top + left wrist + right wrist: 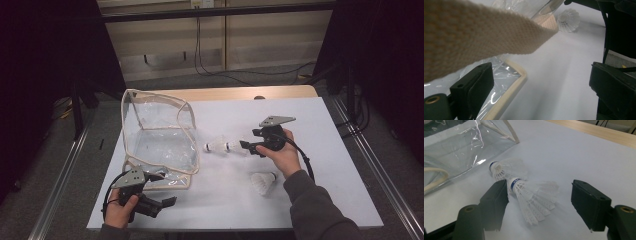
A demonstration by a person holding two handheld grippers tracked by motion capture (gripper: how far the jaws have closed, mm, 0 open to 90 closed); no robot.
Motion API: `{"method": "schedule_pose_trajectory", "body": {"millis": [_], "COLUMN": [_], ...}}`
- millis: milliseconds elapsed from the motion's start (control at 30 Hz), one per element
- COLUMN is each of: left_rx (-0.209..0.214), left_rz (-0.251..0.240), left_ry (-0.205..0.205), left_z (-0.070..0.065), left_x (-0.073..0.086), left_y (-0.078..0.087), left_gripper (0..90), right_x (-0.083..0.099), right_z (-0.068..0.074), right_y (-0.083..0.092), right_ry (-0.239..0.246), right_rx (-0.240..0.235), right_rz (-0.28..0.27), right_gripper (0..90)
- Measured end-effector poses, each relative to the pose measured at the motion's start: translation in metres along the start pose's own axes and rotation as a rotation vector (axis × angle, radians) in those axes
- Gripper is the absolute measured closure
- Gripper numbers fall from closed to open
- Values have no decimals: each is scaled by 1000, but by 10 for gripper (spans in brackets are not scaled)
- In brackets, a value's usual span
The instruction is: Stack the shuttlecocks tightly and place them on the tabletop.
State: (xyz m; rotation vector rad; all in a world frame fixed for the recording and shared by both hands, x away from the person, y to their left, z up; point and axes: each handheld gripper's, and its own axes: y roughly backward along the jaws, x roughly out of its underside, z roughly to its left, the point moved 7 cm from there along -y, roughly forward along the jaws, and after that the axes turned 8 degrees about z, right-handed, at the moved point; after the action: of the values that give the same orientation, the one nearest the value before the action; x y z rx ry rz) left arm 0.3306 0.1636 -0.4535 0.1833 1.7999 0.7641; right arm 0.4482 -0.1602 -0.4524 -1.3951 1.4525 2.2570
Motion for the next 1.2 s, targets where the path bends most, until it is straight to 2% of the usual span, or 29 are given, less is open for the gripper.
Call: {"method": "schedule_pose_trajectory", "body": {"millis": [333,700,1067,1200], "left_rx": [1,0,-1,-1], "left_rz": [-3,-1,-1,0], "left_ry": [1,0,-2,-2], "left_z": [0,0,0,0], "left_x": [0,0,0,0], "left_y": [0,0,0,0], "left_gripper": [57,57,57,57], "right_x": [5,4,8,7], "right_z": [-3,-2,-1,2], "right_y": [-6,-7,-8,-10], "right_ry": [1,14,-3,-6], "right_rx": [-6,7,-18,-39], "right_rz": [42,41,78,95], "right_gripper": [346,400,453,501]}}
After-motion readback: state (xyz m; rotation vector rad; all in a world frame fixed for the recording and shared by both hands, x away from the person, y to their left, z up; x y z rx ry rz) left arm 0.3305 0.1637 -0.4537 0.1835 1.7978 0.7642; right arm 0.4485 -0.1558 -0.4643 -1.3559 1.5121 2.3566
